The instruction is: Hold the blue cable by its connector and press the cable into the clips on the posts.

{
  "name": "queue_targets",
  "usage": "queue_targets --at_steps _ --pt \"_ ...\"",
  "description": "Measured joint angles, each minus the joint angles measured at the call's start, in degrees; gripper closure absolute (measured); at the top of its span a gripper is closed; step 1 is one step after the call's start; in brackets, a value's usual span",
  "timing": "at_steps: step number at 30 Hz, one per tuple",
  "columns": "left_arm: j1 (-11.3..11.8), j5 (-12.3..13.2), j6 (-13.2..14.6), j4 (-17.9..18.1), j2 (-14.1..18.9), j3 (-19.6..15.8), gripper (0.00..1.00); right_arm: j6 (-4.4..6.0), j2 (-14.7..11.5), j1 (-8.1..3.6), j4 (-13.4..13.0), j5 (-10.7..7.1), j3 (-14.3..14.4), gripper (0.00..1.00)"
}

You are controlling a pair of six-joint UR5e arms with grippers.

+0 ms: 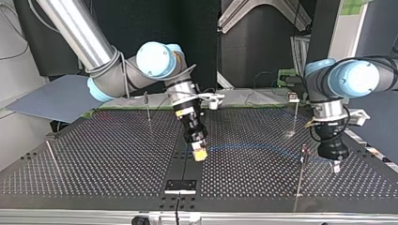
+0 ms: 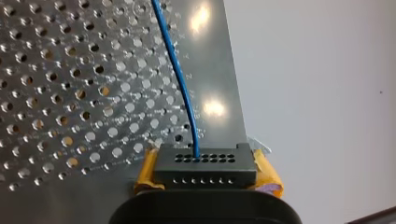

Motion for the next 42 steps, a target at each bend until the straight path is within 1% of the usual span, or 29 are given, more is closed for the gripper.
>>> queue_targets --at_steps 5,9,12,17,22,27,33,34,35,36,38,39,41,42 --pt "0.60 2.15 -1.75 1.17 -1.14 0.80 1.00 0.01 0.05 -0.63 -0.14 0.21 -0.04 0.98" --pt "0.96 3.97 -2.45 1.39 -1.92 1.68 1.00 0.02 0.12 -1.19 -0.19 0.26 -0.35 0.98" --pt "1.22 5.09 -2.84 1.49 -2.09 1.91 1.00 0.02 0.45 -1.59 -0.18 0.16 -1.13 0.98" --pt "1.85 5.70 -3.67 1.83 -2.21 1.98 1.00 0.05 1.58 -1.94 0.16 -0.06 -3.20 0.98" --pt "2.44 6.44 -4.42 2.20 -3.24 2.41 1.00 0.48 2.57 -2.52 0.41 -0.23 -4.96 0.98" --pt "2.83 7.31 -4.56 2.23 -4.66 2.81 1.00 0.66 3.35 -3.09 0.78 -0.39 -5.52 0.98" --pt "3.14 7.63 -4.58 2.32 -4.93 2.81 1.00 0.72 3.51 -3.25 1.08 -0.55 -5.58 0.98" --pt "3.17 7.61 -4.47 2.33 -4.93 2.80 0.89 0.72 3.51 -3.25 1.14 -0.58 -5.59 0.98" --pt "3.18 7.56 -4.17 2.31 -4.93 2.79 0.73 0.72 3.52 -3.25 1.21 -0.59 -5.59 0.98" --pt "3.19 7.51 -3.87 2.26 -4.93 2.79 0.73 0.72 3.52 -3.26 1.33 -0.61 -5.59 0.98" --pt "3.17 7.14 -3.10 1.89 -4.93 2.79 0.52 0.72 3.53 -3.26 1.46 -0.62 -5.59 0.98" --pt "3.14 6.88 -2.73 1.61 -4.94 2.80 0.52 0.72 3.53 -3.27 1.54 -0.63 -5.60 0.98" --pt "3.05 6.34 -1.87 0.90 -4.95 2.80 0.40 0.72 3.55 -3.27 1.64 -0.64 -5.59 0.98" --pt "3.06 6.20 -1.50 0.57 -4.95 2.79 0.40 0.72 3.57 -3.27 1.68 -0.64 -5.59 0.98"
